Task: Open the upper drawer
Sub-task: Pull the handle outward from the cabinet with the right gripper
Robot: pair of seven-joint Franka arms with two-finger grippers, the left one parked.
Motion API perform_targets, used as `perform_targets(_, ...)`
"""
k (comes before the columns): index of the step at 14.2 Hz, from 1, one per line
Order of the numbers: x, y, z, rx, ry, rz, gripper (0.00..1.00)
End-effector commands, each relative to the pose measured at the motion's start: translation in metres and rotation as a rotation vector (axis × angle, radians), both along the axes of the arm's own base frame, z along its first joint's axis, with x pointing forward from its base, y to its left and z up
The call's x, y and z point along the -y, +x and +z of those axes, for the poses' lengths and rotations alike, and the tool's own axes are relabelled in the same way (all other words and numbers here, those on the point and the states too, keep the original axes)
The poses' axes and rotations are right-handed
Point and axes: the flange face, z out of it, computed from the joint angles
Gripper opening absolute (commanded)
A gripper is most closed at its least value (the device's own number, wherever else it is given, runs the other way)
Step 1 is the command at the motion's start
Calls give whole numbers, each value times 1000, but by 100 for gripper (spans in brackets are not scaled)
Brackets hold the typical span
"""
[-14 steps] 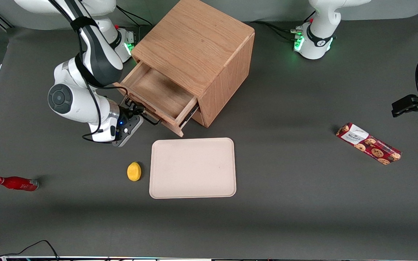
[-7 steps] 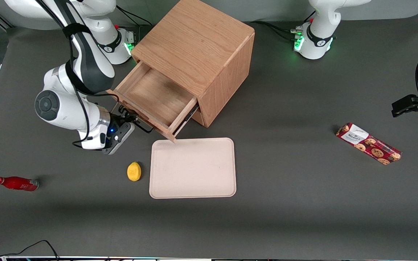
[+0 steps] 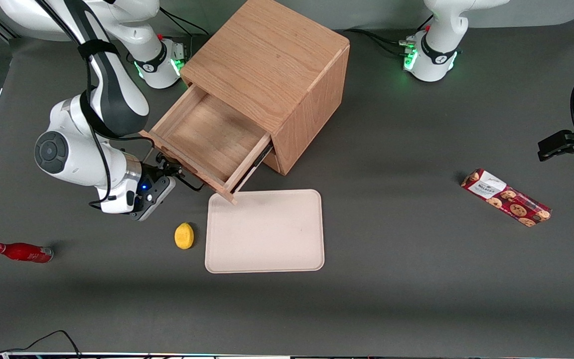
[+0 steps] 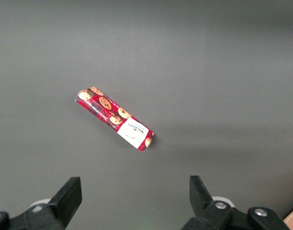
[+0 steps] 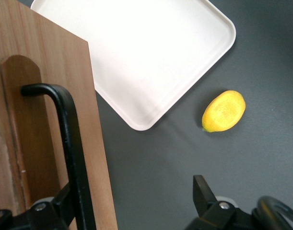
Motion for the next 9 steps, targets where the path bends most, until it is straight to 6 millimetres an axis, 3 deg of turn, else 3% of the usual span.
perform_targets(1, 17, 14, 2, 22, -14, 16, 100)
perform_targets(9, 38, 29, 2, 40, -15, 20, 100)
